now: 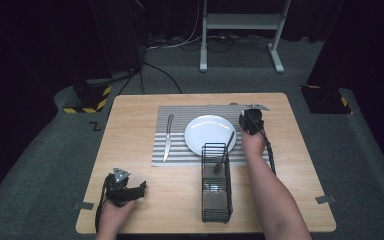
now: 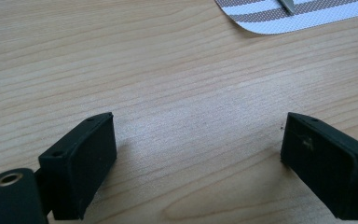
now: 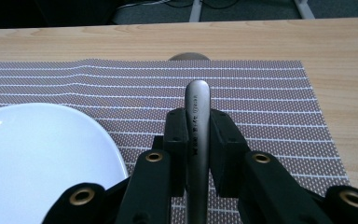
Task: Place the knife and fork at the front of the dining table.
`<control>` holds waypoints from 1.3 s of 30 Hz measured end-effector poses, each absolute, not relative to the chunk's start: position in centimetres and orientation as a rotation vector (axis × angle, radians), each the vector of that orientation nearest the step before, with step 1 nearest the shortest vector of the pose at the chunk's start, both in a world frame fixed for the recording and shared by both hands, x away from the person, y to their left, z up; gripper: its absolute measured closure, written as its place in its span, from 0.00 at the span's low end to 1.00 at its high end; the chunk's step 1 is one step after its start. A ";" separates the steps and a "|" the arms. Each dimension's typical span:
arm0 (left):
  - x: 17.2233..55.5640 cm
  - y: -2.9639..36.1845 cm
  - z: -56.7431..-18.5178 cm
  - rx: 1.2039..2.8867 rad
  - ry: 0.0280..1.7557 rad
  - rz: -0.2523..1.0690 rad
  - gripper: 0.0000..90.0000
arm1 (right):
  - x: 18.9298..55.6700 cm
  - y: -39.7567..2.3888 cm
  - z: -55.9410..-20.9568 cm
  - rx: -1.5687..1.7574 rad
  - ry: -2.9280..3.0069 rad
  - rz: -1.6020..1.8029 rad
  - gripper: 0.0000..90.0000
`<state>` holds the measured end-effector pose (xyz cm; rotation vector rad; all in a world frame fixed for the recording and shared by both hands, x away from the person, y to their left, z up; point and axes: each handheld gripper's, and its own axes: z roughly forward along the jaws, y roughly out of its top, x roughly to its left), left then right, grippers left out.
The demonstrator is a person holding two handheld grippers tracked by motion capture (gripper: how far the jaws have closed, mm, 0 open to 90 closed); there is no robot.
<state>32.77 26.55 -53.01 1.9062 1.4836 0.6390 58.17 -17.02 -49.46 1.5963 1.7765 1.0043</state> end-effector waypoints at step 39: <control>32.8 26.6 -53.0 1.912 1.483 0.637 0.12 | 54.1 -19.1 -46.6 1.515 1.805 1.000 0.73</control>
